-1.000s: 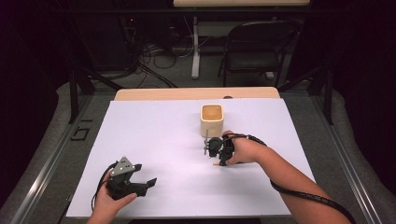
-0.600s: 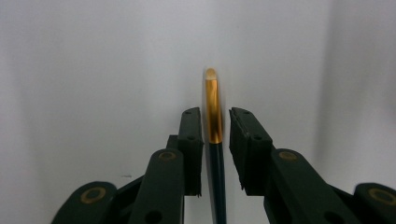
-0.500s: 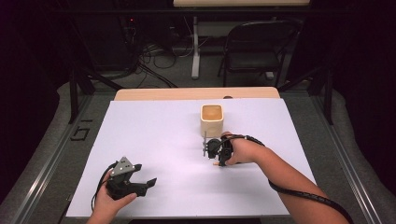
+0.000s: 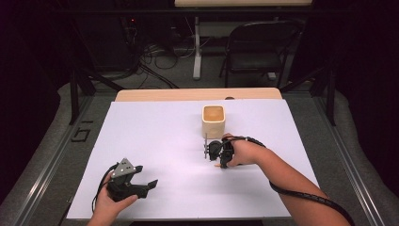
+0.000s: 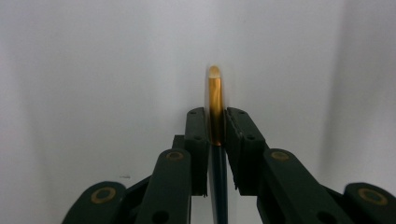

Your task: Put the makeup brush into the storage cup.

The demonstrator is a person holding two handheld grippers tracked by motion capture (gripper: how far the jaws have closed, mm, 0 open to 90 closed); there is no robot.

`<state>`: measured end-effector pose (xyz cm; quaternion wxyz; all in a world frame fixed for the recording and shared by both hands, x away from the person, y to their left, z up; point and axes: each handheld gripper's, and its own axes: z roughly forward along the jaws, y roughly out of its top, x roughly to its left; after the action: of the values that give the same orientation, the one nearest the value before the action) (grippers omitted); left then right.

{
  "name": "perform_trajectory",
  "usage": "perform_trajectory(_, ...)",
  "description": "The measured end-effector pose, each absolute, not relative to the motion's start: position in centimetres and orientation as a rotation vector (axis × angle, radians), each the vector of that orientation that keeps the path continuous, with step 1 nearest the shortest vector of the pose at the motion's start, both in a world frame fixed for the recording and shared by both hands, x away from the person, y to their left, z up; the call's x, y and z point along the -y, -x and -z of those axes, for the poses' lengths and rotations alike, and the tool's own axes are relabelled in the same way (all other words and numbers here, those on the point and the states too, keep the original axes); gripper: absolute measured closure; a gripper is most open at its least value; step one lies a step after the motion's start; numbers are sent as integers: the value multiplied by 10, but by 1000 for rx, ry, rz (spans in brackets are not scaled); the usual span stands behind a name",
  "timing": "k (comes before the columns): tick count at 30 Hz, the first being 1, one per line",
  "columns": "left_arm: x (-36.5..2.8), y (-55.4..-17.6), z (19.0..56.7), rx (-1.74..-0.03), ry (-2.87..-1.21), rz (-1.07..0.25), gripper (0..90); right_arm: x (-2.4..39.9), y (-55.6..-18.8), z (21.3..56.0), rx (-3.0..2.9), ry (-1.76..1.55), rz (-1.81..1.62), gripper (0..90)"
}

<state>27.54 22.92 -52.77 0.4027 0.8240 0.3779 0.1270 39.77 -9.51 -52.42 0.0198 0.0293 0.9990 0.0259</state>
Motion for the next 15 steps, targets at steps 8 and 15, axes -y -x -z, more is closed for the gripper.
perform_trajectory(8, -229, -275, 528, -956, -2081, -320, 186, 94, -398, 526, -3124, -87, -45, 817)
perform_trajectory(15, -229, -276, 528, -956, -2081, -319, 187, 93, -399, 527, -3131, -90, -55, 837)
